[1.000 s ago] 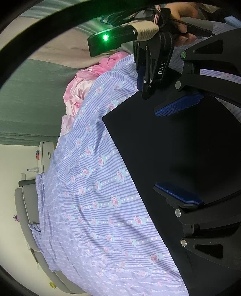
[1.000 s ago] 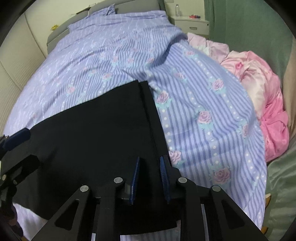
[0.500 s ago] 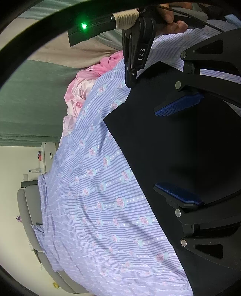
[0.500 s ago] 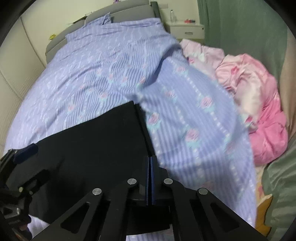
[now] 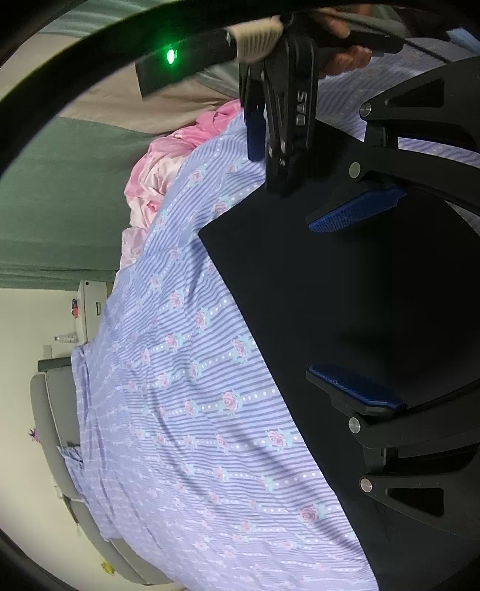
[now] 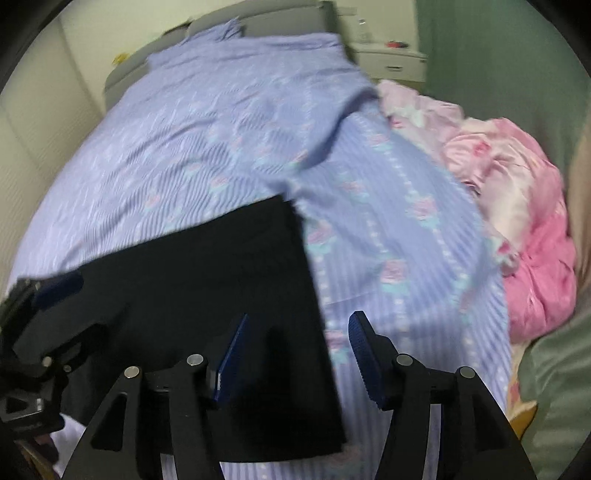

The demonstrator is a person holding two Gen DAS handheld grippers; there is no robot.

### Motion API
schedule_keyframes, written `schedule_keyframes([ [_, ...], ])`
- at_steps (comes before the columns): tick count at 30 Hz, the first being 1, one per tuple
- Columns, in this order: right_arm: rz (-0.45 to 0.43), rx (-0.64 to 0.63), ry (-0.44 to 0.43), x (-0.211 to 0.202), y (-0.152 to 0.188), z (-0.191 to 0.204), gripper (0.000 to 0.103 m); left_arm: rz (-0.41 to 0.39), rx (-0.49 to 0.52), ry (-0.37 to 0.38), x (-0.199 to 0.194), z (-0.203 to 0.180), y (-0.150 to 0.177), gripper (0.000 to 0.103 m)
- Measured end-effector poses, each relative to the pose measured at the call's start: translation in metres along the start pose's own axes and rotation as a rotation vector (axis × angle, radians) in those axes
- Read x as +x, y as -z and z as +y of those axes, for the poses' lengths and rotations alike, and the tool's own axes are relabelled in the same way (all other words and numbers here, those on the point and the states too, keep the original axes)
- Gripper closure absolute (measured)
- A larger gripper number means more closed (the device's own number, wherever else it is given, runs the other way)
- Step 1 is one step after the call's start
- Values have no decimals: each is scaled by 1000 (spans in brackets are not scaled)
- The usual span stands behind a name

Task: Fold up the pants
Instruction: 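Lift the held pant leg with the right tool and fold it over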

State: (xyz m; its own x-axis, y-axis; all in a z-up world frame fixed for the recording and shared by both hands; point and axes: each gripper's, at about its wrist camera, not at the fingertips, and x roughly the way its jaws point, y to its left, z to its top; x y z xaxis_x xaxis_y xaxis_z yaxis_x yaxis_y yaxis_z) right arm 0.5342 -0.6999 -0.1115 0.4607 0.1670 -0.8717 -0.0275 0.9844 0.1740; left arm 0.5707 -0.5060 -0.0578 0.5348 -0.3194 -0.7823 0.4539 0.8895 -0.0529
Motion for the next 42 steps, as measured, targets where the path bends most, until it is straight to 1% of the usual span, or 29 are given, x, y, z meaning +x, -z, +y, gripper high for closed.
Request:
schedule_keyframes([
  [5, 66, 41, -23, 29, 2, -10, 46, 4, 25, -19, 3, 1, 2, 30],
  [8, 65, 114, -81, 36, 4, -22, 46, 12, 10, -17, 5, 6, 2, 30],
  [10, 61, 194, -126, 37, 5, -32, 46, 16, -11, -14, 6, 10, 1, 30],
  [12, 64, 229, -161, 39, 6, -36, 53, 25, -24, -10, 8, 12, 0, 30],
  [14, 70, 226, -174, 40, 6, -37, 62, 23, -27, -6, 6, 12, -1, 30],
  [16, 79, 217, -182, 39, 6, -38, 68, 13, -18, -6, 4, 10, -2, 30],
  [18, 78, 211, -174, 34, 4, -36, 74, 6, -9, -5, 2, 8, -3, 30],
  [20, 63, 202, -155, 25, 0, -36, 88, -2, -1, -6, -1, 7, -4, 30],
  [22, 28, 185, -119, 8, -2, -30, 91, -10, -1, -8, -4, 8, -5, 30],
  [25, -10, 167, -111, -12, -5, -21, 95, -17, -17, -6, -9, 14, -5, 30],
  [28, -55, 146, -121, -37, -6, -5, 95, -21, -38, -7, -15, 24, -5, 30],
  [29, -68, 119, -101, -42, -7, 4, 95, -21, -46, -8, -17, 27, -5, 30],
  [30, -62, 114, -97, -42, -8, 7, 95, -19, -53, -11, -18, 30, -5, 30],
  [31, -47, 121, -114, -40, -9, 9, 95, -18, -58, -13, -20, 32, -5, 30],
  [32, -39, 122, -107, -38, -10, 11, 95, -18, -59, -17, -22, 34, -5, 30],
  [35, -31, 110, -58, -35, -11, 14, 95, -24, -60, -38, -28, 38, -5, 30],
  [37, -44, 135, -55, -42, -14, 17, 95, -26, -64, -42, -33, 40, -6, 30],
  [39, -67, 125, -33, -55, -16, 26, 95, -28, -66, -49, -37, 43, -7, 30],
  [40, -82, 101, -6, -65, -18, 37, 95, -31, -66, -55, -41, 46, -7, 30],
  [42, -124, 58, 18, -85, -19, 58, 95, -40, -78, -69, -50, 56, -6, 30],
])
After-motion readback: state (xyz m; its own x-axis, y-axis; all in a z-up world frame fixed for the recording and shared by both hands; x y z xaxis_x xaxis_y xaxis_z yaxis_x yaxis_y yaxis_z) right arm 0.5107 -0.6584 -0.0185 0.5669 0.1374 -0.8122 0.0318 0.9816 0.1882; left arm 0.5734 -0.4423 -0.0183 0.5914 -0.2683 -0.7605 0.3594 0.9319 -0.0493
